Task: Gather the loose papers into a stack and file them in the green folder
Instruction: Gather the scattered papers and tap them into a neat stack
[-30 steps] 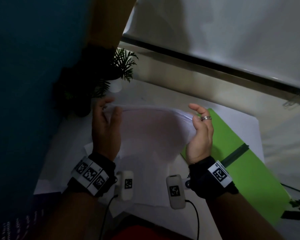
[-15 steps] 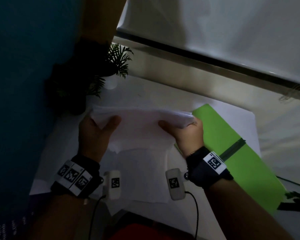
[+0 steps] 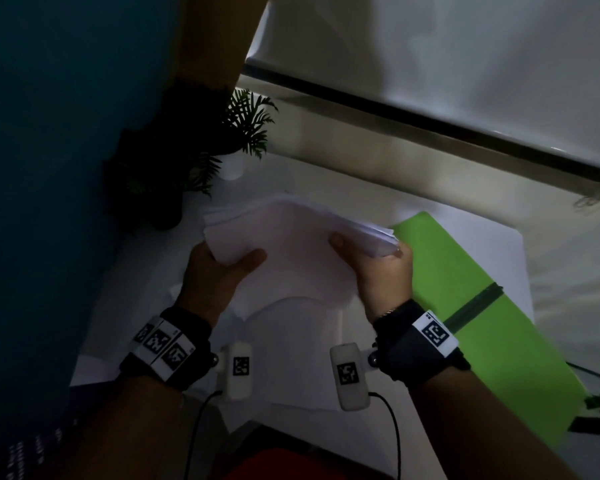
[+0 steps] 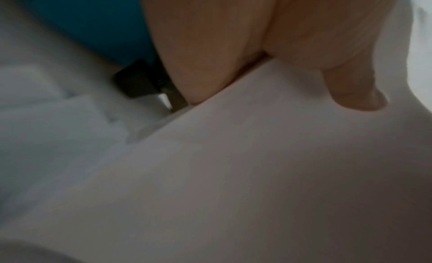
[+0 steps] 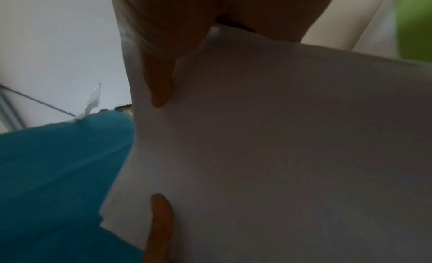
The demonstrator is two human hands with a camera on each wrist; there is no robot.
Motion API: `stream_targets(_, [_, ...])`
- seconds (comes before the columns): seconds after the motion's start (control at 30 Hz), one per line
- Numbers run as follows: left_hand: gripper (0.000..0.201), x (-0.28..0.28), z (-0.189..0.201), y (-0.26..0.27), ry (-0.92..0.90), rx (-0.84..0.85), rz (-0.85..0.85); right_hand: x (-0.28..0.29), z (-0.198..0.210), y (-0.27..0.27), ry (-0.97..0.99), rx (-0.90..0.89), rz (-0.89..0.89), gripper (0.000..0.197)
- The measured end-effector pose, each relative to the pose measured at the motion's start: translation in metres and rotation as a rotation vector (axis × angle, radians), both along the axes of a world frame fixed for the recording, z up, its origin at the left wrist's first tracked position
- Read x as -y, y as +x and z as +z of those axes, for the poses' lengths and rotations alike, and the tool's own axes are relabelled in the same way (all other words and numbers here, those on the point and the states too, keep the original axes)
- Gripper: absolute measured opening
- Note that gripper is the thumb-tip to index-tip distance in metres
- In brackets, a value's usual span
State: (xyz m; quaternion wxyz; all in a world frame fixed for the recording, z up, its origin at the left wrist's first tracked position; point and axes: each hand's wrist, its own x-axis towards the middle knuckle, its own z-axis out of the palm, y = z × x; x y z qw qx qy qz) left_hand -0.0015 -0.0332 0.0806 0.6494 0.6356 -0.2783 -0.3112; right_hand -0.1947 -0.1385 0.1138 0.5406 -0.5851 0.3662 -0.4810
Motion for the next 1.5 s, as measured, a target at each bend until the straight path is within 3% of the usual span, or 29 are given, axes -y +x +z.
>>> stream_targets(0.1, [0.049,-0.006,-0.003,0.005,0.018,-0.014,0.042,-0.002,-0.009,-0.001,0.020,-0.069,0.011,0.022])
stream_targets(0.23, [0.034,-0.010,-0.001,0.001,0.075,0.084,-0.003,0.001,-0.017,-0.005,0.131,-0.073,0.043,0.029])
stream_targets(0.33, [0.045,-0.009,-0.014,-0.001,0.058,0.099,0.033,-0.001,-0.028,-0.005,0.197,-0.058,0.007,0.024])
stream_targets(0.4, [0.051,-0.010,-0.030,-0.005,0.124,0.057,0.007,-0.007,-0.046,-0.005,0.256,-0.211,0.002,0.017])
stream_targets(0.5, [0.041,-0.014,-0.046,-0.011,0.220,0.030,-0.001,-0.008,-0.077,-0.003,0.299,-0.390,-0.004,0.019])
stream_targets(0.6, [0.029,-0.018,-0.034,0.001,0.260,0.103,0.060,-0.003,-0.089,-0.004,0.321,-0.499,-0.043,0.057])
stream_targets(0.77, [0.037,-0.050,-0.013,0.039,0.333,0.193,0.219,-0.020,-0.117,-0.010,0.387,-1.219,-0.037,0.105])
stream_targets(0.83, [0.041,-0.065,-0.013,0.048,0.359,0.170,0.269,-0.033,-0.122,-0.001,0.391,-1.347,-0.020,0.115])
stream_targets(1.03, [0.045,-0.093,-0.005,0.049,0.388,0.129,0.351,-0.042,-0.130,0.033,0.399,-1.402,0.061,0.128])
stream_targets(1.3, [0.041,-0.109,-0.012,0.052,0.323,0.080,0.386,-0.040,-0.126,0.058,0.470,-1.473,0.068,0.098])
stream_targets(1.5, [0.039,-0.111,-0.010,0.048,0.295,0.097,0.391,-0.035,-0.137,0.065,0.561,-1.260,0.083,0.109])
